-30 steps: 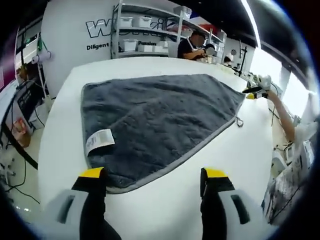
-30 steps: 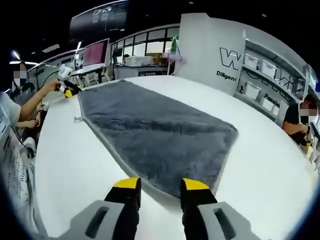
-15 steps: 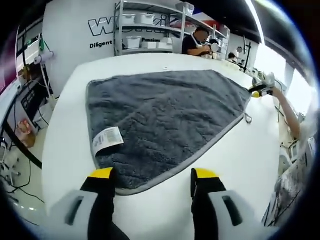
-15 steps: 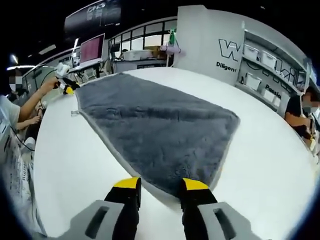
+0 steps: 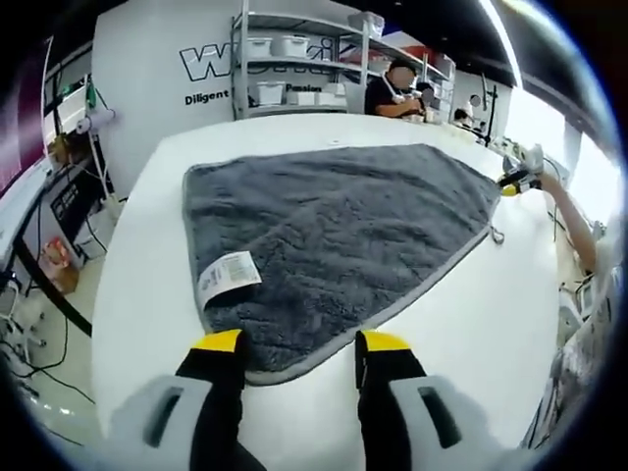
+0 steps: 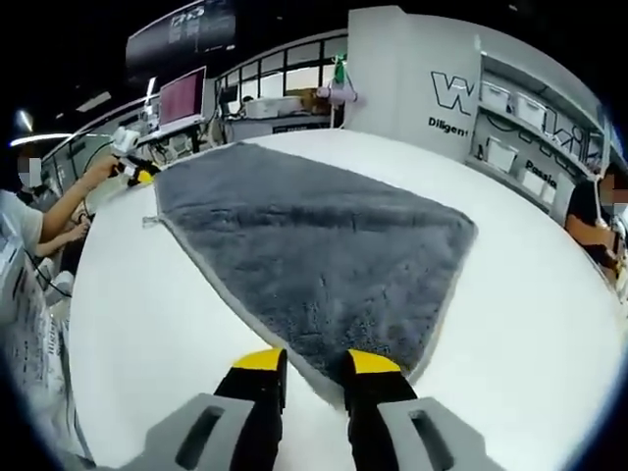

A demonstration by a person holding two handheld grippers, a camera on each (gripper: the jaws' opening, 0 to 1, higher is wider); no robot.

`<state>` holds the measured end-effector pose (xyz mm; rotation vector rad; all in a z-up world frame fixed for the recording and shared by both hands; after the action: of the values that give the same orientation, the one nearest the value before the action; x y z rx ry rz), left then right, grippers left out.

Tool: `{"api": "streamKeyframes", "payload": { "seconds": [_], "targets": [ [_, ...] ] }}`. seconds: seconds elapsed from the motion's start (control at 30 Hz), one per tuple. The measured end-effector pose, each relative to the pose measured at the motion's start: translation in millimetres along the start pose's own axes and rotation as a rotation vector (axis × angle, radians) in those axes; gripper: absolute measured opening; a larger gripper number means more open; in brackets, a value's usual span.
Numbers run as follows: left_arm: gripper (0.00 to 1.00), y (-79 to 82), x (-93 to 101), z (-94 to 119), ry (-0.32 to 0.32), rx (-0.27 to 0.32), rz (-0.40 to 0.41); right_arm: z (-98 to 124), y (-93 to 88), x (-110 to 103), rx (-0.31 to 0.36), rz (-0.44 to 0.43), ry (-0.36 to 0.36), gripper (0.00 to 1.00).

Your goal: Fold the towel on the table until its edges align and the towel forms a compact rectangular stack.

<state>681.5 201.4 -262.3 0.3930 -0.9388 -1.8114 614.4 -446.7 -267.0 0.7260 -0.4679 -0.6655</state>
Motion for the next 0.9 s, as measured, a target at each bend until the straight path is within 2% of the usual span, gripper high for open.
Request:
{"api": "streamKeyframes", "payload": {
  "seconds": [0.13,0.17,0.23,0.37,0.5,0.63,0.9],
  "targets": [
    [0.22,-0.1,-5.0,1,-0.004,0.030,0.034,1,-1.9,3,0.006,-0.006,-0.015,0.12],
    [0.21,-0.5,-6.9,1,-0.004,0.041,0.044,1,-3.1,4,0.001,-0.008,-0.020,0.09],
    [0.19,-0.7,-7.8,1,-0.025,0.060,0.073,2,-3.8,5,0.002,-0.009,-0.020,0.08],
    [0.12,-1.2,-10.4,1,-0.023,0.079,0.078,3,-5.4,6,0.000,-0.020,-0.016,0.07],
    [0.10,-1.7,-4.5,1,-0.040,0.069,0.072,9,-9.7,6,-0.012,-0.025,-0.018,0.06],
    [0.10,-2.0,4.3,0,-0.028,0.050,0.018,16,-17.1,5,-0.009,-0.054,-0.020,0.06],
    [0.10,-5.5,22.9,0,-0.049,0.036,-0.008,34,-31.4,0,-0.017,-0.069,-0.026,0.06]
  ]
}}
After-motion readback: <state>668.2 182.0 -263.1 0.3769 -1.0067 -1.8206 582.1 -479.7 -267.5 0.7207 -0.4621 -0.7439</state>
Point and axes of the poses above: the point that each gripper's makers call its tool centre point, and the gripper's own axes: z roughly backward along the fingers, x roughly to its right, y roughly out of its top, the point moved 5 cm from there along z, roughly backward along the fingers, and after that the axes turned 11 degrees about z, right-handed, at the moved point
